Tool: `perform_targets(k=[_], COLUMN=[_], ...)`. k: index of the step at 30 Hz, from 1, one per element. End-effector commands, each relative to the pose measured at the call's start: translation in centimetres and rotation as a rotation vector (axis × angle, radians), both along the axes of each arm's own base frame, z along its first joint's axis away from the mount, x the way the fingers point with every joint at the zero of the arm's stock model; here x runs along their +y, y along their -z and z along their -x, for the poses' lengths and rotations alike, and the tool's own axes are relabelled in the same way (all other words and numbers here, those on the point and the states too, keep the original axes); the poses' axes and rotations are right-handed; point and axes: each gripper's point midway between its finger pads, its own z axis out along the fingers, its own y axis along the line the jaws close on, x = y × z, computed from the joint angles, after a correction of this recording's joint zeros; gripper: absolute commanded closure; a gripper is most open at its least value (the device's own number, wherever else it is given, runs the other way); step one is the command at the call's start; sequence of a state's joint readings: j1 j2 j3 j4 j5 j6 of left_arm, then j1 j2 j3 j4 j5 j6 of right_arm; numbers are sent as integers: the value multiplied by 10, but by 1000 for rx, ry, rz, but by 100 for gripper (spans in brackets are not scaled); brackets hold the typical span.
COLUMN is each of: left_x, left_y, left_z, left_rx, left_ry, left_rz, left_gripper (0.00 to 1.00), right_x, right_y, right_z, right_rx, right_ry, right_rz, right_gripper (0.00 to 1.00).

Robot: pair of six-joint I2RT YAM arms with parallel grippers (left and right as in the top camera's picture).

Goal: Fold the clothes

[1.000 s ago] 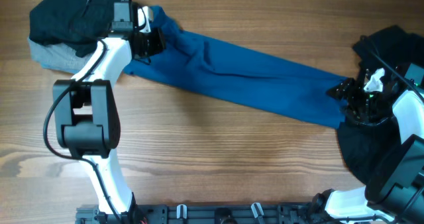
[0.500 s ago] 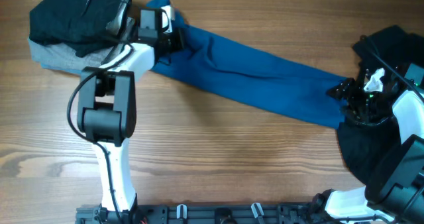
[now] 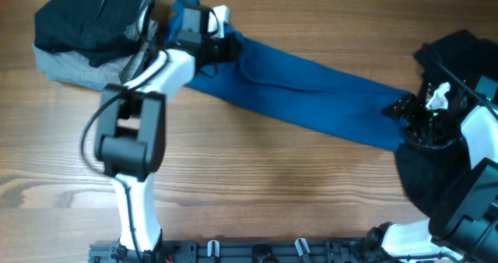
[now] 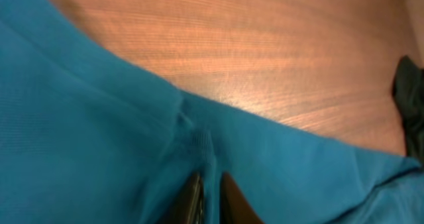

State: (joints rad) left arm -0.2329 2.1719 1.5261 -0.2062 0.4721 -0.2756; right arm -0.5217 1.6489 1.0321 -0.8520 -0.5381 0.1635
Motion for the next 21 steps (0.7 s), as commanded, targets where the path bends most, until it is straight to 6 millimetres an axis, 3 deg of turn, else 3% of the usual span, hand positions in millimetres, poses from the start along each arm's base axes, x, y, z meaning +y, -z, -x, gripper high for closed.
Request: perform_targets(k=[1, 4, 6, 8, 10, 11, 14, 17, 19, 21], left_x=[79, 122, 141, 144, 138, 134, 120, 113, 126, 156], left_y=[-84, -80, -58, -29, -7, 2, 25, 55, 73, 90], left_z=[1, 24, 46, 61, 64, 64, 65, 68, 70, 73], left_rx=[-83, 28, 145, 226, 256, 264, 289, 334, 374, 466], left_ry=[-146, -224, -214, -196, -178, -167, -133, -112, -165, -358], left_rz=[-123, -191, -232, -250, -252, -255, -258, -268, -319, -359], left_gripper=[71, 61, 59, 66, 76, 78, 96, 96, 96, 96], right_x=[-6, -12, -10, -9, -9, -9, -7, -7, -6, -5], right_y=[0, 13, 19, 27, 33, 33, 31, 30, 30, 30], right_z=[11, 32, 36, 38, 37, 35, 27, 25, 26, 29], right_rx=[29, 136, 153, 166, 152, 139, 100, 91, 93, 106], right_ry=[-52, -43, -27, 27, 28, 28, 27, 28, 28, 27], right_rz=[75, 131, 121, 110, 112, 114, 95, 91, 89, 82], right_gripper=[17, 12, 11, 13, 20, 21, 20, 20, 19, 17])
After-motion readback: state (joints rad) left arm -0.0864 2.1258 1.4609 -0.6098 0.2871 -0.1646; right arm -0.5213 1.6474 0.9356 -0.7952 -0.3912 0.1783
